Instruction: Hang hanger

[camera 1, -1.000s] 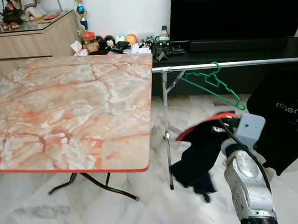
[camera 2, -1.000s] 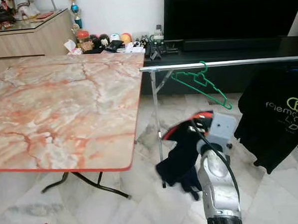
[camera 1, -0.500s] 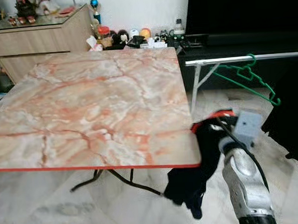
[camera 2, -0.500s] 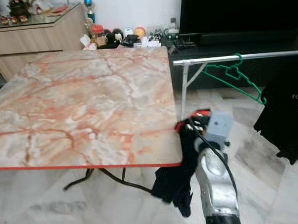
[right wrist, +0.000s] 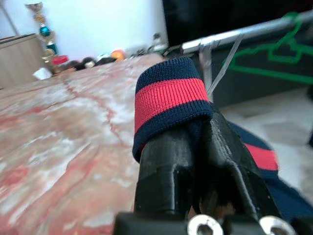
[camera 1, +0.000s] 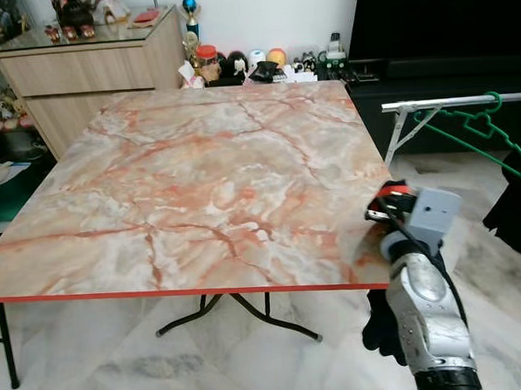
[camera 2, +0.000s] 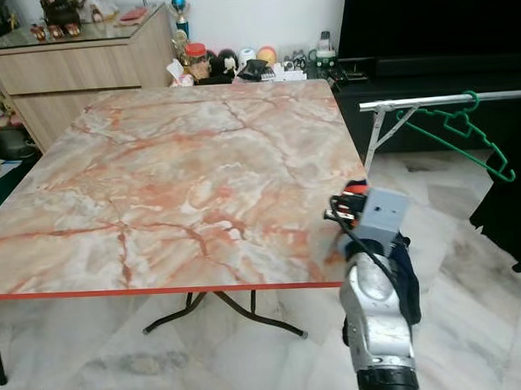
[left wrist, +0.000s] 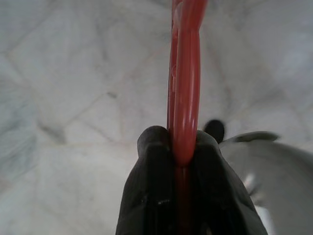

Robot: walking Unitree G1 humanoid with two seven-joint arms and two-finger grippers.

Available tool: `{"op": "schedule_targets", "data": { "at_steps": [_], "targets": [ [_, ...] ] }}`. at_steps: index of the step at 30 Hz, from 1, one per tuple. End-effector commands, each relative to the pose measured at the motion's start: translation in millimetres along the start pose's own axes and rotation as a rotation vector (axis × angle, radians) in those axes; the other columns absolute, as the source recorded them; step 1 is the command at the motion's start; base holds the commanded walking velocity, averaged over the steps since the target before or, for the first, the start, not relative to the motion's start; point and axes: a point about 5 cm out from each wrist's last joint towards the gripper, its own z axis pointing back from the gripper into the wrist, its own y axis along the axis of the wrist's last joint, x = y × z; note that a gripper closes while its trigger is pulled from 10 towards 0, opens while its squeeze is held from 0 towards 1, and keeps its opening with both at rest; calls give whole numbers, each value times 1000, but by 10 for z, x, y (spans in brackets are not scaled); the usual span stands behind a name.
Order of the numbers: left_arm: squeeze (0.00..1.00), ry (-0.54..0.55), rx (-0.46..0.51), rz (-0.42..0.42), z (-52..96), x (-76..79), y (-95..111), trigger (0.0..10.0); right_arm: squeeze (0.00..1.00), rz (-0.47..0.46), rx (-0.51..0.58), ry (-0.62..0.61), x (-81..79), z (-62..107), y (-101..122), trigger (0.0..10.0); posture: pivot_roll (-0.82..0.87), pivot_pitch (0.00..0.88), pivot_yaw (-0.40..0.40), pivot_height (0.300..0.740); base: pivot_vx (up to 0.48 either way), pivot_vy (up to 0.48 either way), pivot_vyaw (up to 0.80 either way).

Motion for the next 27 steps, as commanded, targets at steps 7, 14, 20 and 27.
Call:
{"op": "schedule_targets", "data": {
  "at_steps": [7,14,20,27],
  "targets": [
    [0,1,-5,-13,4,-14,-19,10000,0,32,145,66,-131,-107,326,10000,15,0,4,740,0,0,0],
    [0,-31,4,1,-7,61,10,10000,0,9,262,135,-283,-381,739,10000,17,8,14,740,0,0,0],
    [0,-55,11,17,-11,125,13,10000,0,-32,296,224,-471,-728,1201,10000,12,11,11,740,0,0,0],
    [0,-54,13,17,-12,158,7,10000,0,-58,530,363,-756,-854,2213,10000,17,12,4,740,0,0,0]
  ]
}}
